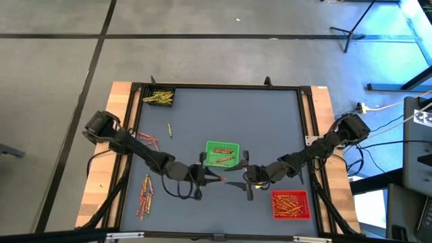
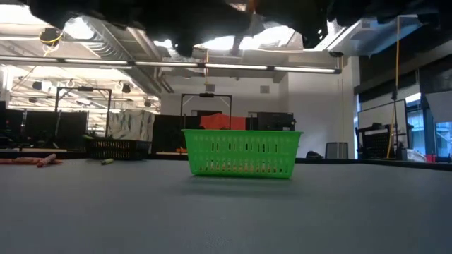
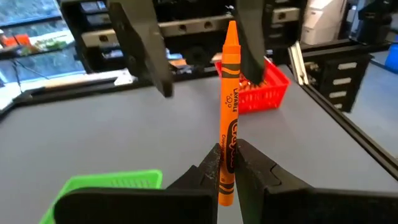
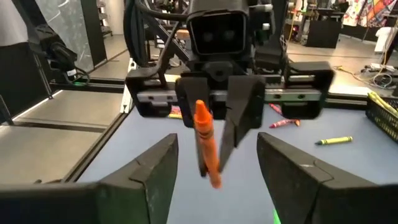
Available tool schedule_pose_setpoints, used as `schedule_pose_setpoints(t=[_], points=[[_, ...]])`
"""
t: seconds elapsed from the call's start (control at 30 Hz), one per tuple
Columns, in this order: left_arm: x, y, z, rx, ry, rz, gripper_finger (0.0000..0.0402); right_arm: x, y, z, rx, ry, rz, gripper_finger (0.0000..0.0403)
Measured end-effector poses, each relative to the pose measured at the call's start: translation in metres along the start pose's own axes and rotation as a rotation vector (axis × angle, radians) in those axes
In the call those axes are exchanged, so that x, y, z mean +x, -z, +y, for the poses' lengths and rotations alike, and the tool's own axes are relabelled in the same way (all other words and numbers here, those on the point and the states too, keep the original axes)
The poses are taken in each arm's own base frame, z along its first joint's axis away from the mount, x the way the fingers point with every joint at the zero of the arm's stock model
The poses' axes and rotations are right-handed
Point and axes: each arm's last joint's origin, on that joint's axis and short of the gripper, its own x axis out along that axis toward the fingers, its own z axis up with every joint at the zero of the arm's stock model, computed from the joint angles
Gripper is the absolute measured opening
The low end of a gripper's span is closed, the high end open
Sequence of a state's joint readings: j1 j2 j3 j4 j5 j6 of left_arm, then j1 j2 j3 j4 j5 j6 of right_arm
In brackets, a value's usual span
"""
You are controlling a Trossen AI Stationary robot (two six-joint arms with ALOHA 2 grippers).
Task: Sort crayons
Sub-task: Put the orange crayon into the red bin
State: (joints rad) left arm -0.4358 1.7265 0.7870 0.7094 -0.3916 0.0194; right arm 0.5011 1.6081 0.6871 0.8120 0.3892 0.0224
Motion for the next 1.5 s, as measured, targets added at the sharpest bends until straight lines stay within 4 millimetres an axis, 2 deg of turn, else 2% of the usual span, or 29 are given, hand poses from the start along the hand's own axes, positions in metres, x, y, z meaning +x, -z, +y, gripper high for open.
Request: schedule_pose_setpoints(t=[0.23, 0.33, 0.5, 0.53, 0.73, 0.83, 0.9, 1.03, 1.13, 1.27, 1.37, 1.5], points=[[0.017, -0.008, -0.005, 0.071, -0.007, -0.019, 0.0018, 0.003, -0.009, 0.003, -0.024, -0.037, -0.027, 0.0172], [0.017, -0.010, -0.005, 0.078, -0.012, -0.024, 0.0018, 0.004, -0.009, 0.005, -0.034, -0.075, -0.015, 0.0127], [0.017, -0.010, -0.005, 0.078, -0.012, -0.025, 0.0018, 0.004, -0.006, 0.005, -0.060, -0.080, 0.017, 0.0026], [0.017, -0.010, -0.005, 0.076, -0.012, -0.025, 0.0018, 0.004, -0.006, 0.005, -0.065, -0.086, 0.016, 0.0017], [0.017, -0.010, -0.005, 0.070, -0.010, -0.025, 0.0039, 0.004, -0.006, 0.005, -0.071, -0.097, 0.017, 0.0040], [0.017, -0.007, -0.005, 0.035, -0.013, 0.003, 0.0070, 0.000, -0.007, 0.005, -0.085, -0.102, 0.061, 0.0025], [0.016, -0.005, -0.008, 0.015, -0.006, 0.030, 0.0090, -0.004, -0.015, 0.008, -0.097, -0.114, 0.120, 0.0013], [0.012, -0.002, -0.017, 0.021, 0.042, 0.053, 0.0114, -0.012, -0.033, 0.018, -0.104, -0.118, 0.292, 0.0022], [0.010, -0.001, -0.021, 0.034, 0.056, 0.058, 0.0117, -0.018, -0.045, 0.027, -0.102, -0.122, 0.440, 0.0029], [0.009, -0.001, -0.023, 0.054, 0.061, 0.058, 0.0117, -0.032, -0.058, 0.037, -0.048, -0.125, 0.647, 0.0017], [0.009, -0.001, -0.023, 0.055, 0.060, 0.062, 0.0117, -0.046, -0.060, 0.046, 0.016, -0.112, 0.773, 0.0013], [0.009, -0.001, -0.023, 0.055, 0.057, 0.062, 0.0118, -0.067, -0.057, 0.060, 0.123, -0.085, 0.896, 0.0028]])
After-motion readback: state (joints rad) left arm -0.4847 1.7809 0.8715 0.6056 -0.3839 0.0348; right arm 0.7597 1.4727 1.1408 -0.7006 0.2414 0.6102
